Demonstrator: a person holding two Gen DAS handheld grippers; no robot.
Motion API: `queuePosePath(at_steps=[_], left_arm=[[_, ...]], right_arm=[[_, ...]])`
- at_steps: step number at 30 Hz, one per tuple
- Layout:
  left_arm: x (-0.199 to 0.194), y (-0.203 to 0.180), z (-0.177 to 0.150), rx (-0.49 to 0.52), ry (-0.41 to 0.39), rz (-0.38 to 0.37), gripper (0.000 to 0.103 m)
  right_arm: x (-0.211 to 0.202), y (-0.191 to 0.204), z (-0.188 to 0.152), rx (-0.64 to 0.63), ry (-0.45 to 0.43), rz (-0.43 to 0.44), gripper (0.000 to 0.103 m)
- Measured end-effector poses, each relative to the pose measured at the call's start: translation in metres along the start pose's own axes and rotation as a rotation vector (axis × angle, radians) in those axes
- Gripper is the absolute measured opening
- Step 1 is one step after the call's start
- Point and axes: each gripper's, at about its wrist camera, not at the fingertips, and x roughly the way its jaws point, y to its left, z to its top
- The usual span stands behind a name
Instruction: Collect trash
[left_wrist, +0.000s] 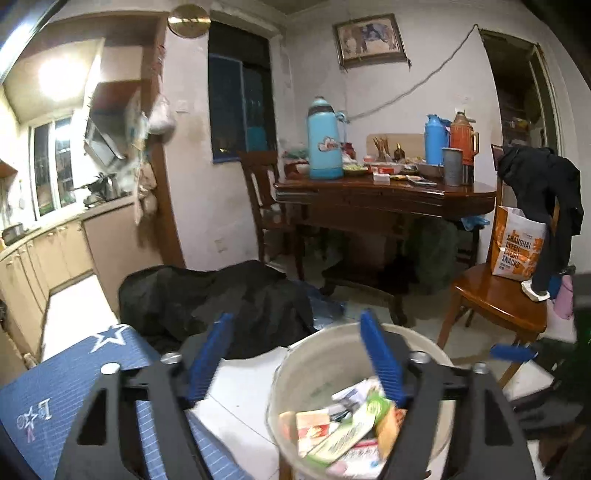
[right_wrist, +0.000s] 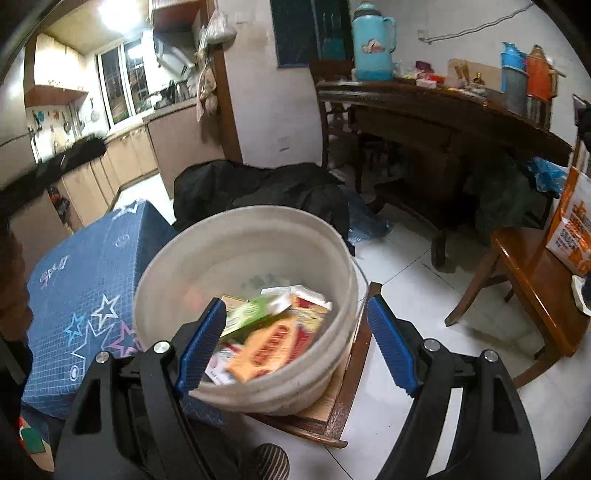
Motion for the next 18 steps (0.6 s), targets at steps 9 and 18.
queuePosePath(at_steps=[9,18], left_arm=[[-0.101,0.009,-0.050,-0.041,-0.059,-0.011,0.099],[-0.159,-0.009,-0.088,-0.029,-0.048,0.105,0.099]], right_arm=[[-0.084,0.032,-0.042,-0.012,-0.142,-0.192,0.098],[-0.119,0.042,-0.093,-0.016,-0.160,-0.247,0.098]])
